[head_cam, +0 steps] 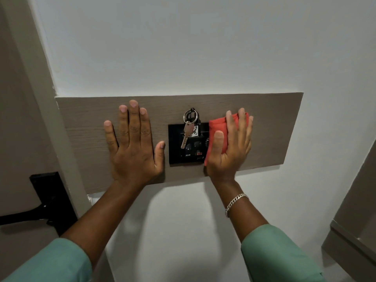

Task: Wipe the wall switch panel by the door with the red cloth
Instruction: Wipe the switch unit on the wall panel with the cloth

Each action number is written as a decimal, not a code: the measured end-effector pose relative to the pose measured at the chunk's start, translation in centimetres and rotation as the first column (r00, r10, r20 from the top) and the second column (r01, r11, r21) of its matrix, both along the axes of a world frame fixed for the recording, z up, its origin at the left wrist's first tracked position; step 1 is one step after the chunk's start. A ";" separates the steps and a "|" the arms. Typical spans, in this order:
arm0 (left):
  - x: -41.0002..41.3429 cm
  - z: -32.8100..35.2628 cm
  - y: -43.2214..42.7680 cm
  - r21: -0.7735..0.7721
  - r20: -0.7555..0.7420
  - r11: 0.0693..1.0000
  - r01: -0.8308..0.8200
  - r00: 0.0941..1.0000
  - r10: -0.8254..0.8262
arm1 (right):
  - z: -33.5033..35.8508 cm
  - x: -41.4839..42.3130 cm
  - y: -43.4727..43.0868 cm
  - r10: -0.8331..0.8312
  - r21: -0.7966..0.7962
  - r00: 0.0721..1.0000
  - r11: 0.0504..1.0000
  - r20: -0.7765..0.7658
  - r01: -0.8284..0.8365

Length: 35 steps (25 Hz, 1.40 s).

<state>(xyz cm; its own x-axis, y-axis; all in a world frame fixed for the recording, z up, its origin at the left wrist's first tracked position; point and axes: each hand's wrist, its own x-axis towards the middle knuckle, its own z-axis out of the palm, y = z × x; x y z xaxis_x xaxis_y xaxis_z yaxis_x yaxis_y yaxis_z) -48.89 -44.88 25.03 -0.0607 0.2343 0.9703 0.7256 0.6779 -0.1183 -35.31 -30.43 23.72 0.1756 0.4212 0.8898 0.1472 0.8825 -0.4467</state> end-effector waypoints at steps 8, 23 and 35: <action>-0.1 -0.2 0.1 0.009 -0.012 1.000 0.004 1.000 -0.004 | -0.2 0.2 0.3 -0.073 0.099 0.994 0.993 0.085 0.065; -0.3 -0.2 0.2 0.009 -0.008 1.000 0.024 1.000 -0.024 | -0.9 0.9 1.5 -0.178 0.401 0.964 0.912 0.198 0.086; 1.4 0.9 -2.2 -0.123 0.110 0.991 0.053 0.993 -0.039 | -2.1 3.2 2.1 -0.174 0.382 0.914 0.924 0.366 0.023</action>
<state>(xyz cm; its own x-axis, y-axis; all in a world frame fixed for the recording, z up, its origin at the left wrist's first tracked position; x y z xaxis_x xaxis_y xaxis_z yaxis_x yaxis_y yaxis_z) -47.47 -47.06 25.96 -0.1495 0.3587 0.9214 0.7686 0.6284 -0.1200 -32.08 -28.35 21.60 -0.1901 0.0554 0.9802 0.3357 0.9419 0.0119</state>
